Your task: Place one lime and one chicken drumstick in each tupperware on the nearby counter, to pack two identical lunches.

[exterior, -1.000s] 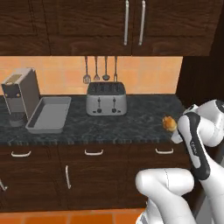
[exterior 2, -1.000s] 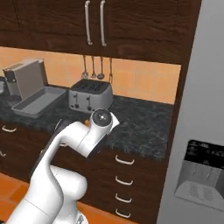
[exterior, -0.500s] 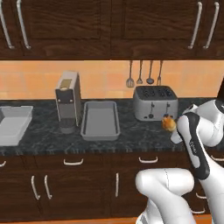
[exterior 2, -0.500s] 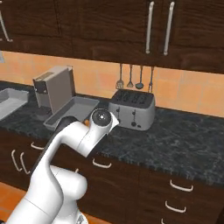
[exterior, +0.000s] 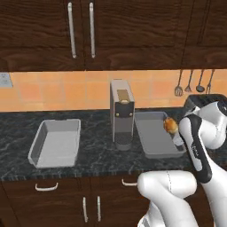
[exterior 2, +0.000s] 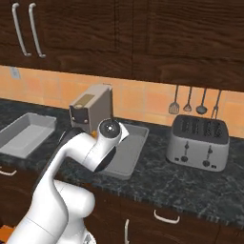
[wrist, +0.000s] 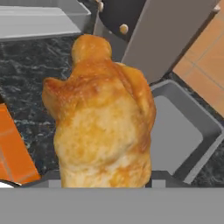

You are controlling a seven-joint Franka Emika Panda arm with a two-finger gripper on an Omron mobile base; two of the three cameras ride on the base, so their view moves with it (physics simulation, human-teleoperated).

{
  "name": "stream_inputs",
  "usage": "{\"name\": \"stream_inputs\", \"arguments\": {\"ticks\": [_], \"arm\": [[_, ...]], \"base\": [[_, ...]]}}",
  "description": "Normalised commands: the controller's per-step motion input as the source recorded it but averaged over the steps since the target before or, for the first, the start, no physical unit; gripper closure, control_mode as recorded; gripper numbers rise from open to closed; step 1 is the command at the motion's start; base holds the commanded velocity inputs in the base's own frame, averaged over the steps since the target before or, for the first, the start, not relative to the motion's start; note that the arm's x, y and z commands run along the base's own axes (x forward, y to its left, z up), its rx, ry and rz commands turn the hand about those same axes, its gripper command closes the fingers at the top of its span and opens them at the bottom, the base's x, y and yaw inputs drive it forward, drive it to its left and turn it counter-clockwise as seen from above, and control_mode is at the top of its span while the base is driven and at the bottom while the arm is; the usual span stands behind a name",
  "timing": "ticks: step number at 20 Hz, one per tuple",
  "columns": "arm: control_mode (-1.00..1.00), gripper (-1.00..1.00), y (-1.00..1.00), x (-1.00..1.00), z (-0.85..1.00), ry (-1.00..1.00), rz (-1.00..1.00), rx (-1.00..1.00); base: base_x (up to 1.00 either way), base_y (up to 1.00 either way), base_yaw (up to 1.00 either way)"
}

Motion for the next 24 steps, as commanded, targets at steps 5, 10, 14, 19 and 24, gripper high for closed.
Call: {"name": "stream_inputs", "arguments": {"ticks": [5, 10, 14, 19, 24], "arm": [[-1.00, 1.00, 0.03, 0.09, -0.11, 0.00, -0.02, -0.02], [-1.00, 1.00, -0.31, 0.34, -0.47, -0.01, -0.01, -0.04], [-1.00, 1.00, -0.79, 0.18, -0.29, -0.02, 0.00, 0.00], [-1.00, 1.00, -0.76, 0.64, -0.14, 0.04, 0.00, 0.00], [-1.00, 1.00, -0.51, 0.65, -0.09, 0.15, 0.00, 0.01]], "base": [[0.45, 0.55, -0.10], [0.00, 0.00, 0.00], [0.00, 0.00, 0.00], [0.00, 0.00, 0.00], [0.00, 0.00, 0.00]]}}
